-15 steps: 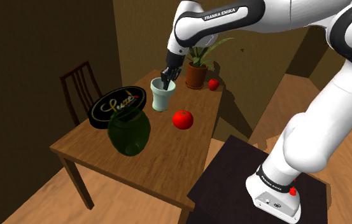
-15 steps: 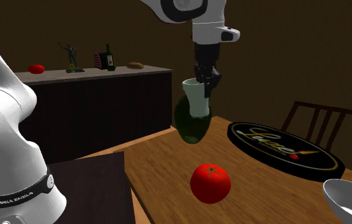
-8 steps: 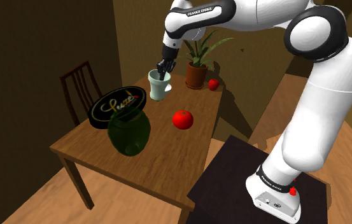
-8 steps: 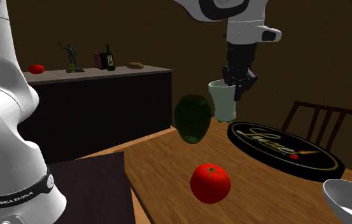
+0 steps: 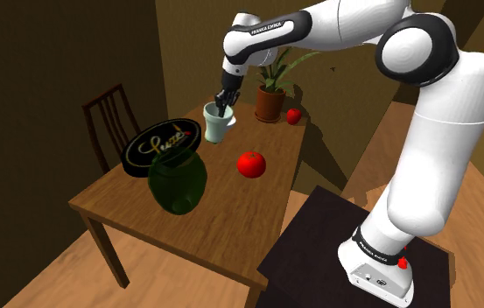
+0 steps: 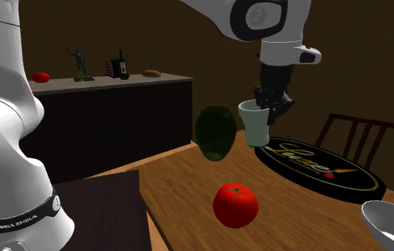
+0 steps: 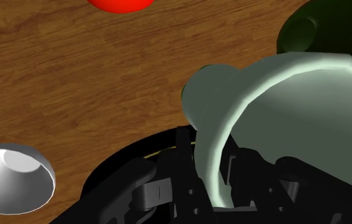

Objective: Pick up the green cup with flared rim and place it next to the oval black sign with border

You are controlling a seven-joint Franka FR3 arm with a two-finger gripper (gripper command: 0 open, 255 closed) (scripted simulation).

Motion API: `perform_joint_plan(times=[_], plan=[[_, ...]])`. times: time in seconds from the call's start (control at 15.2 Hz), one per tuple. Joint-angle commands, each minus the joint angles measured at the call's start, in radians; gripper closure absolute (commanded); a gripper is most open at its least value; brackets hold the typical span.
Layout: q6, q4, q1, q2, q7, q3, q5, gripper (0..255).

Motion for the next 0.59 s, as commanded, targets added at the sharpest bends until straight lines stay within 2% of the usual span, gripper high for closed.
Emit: perform_joint_plan(times=[0.0,0.53], plan=[[0.026,-0.019,0.0,0.007,-0.005,0.001,0.003,255],[0.12,-0.076,0.0,0.045,-0.025,0.005,0.018,255]])
